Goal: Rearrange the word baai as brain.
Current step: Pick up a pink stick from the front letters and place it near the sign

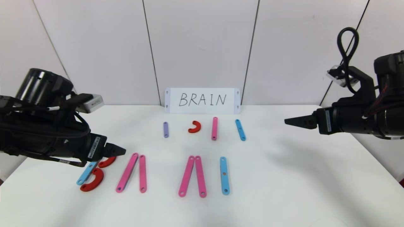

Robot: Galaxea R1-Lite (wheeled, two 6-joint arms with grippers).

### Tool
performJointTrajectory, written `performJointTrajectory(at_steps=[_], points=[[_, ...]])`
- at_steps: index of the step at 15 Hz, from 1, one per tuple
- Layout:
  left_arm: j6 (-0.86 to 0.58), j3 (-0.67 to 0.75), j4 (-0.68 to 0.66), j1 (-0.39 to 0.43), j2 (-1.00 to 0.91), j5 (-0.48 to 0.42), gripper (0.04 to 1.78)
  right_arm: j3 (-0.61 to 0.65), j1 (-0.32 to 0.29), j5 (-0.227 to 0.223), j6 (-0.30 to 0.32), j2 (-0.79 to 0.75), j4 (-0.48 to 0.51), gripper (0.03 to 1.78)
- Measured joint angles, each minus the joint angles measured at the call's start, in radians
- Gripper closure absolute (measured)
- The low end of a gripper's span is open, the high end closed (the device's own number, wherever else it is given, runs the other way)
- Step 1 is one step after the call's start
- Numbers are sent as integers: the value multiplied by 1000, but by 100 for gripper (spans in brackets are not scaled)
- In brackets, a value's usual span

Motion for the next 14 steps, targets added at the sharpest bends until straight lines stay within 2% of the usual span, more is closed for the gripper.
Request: performJointTrajectory(at_steps=[4, 8, 14], points=[[-5, 30, -9, -4, 108, 53, 8, -17, 52, 0, 0, 65, -11, 8], [-6, 40, -10, -3, 196, 62, 8, -11, 92, -2, -4, 113, -14, 8], [-5, 35, -24, -4, 267, 60, 8, -54, 110, -13, -9, 145, -7, 8]])
